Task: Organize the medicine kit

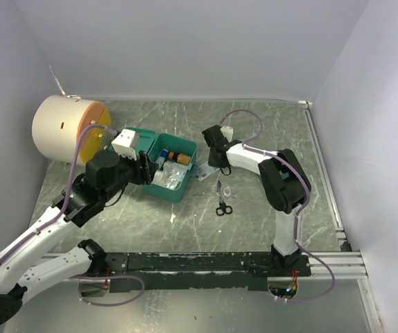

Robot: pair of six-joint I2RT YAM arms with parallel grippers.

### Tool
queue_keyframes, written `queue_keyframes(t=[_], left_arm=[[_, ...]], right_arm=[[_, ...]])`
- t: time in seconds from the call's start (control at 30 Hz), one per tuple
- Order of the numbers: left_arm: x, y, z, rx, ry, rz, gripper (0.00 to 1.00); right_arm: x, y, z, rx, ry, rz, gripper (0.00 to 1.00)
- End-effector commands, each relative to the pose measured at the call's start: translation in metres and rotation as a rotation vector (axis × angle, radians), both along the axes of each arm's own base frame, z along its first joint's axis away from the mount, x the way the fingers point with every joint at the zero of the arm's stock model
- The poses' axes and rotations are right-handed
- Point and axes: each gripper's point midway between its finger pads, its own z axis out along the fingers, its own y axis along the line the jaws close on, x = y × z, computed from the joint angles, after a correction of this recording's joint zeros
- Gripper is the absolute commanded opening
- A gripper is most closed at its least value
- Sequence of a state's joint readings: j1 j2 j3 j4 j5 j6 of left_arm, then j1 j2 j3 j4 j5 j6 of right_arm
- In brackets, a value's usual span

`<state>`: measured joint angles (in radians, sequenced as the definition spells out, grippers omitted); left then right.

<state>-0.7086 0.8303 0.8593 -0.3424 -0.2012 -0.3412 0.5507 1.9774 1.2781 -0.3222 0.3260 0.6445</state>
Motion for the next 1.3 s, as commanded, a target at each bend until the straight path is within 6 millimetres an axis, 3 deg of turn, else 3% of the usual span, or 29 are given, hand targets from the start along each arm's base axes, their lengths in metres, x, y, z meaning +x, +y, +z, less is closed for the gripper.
queue_keyframes(t=[0.0, 0.07, 0.53, 0.67, 0.8, 0.87, 1.0, 1.27], left_arm=[[0.000, -0.002, 0.013, -0.035, -0.026, -0.008, 0.65], [0.000, -0.003, 0.013, -0.035, -0.023, -0.012, 0.65], [0.000, -0.005, 0.011, -0.035, -0.016, -0.019, 0.66], [0.000, -0.008, 0.011, -0.039, -0.013, -0.028, 0.65], [0.000, -0.009, 0.010, -0.040, -0.011, -0.033, 0.65], [0.000, -0.008, 0.011, -0.039, -0.012, -0.031, 0.65], [-0.001, -0.007, 0.012, -0.040, -0.016, -0.028, 0.65], [-0.001, -0.007, 0.012, -0.043, -0.018, -0.033, 0.65]], right_arm=[[-0.011, -0.009, -0.012, -0.006, 0.042, -0.010, 0.10], [-0.009, -0.009, -0.007, 0.003, 0.022, -0.009, 0.00], [-0.009, -0.013, 0.048, 0.054, -0.094, 0.030, 0.00], [-0.013, -0.015, 0.054, 0.055, -0.095, 0.045, 0.00], [-0.017, -0.016, 0.039, 0.037, -0.043, 0.041, 0.39], [-0.017, -0.015, 0.030, 0.027, -0.019, 0.041, 0.47], [-0.017, -0.010, 0.020, 0.030, 0.009, 0.061, 0.53], [-0.011, -0.001, 0.001, 0.027, 0.065, 0.086, 0.53]])
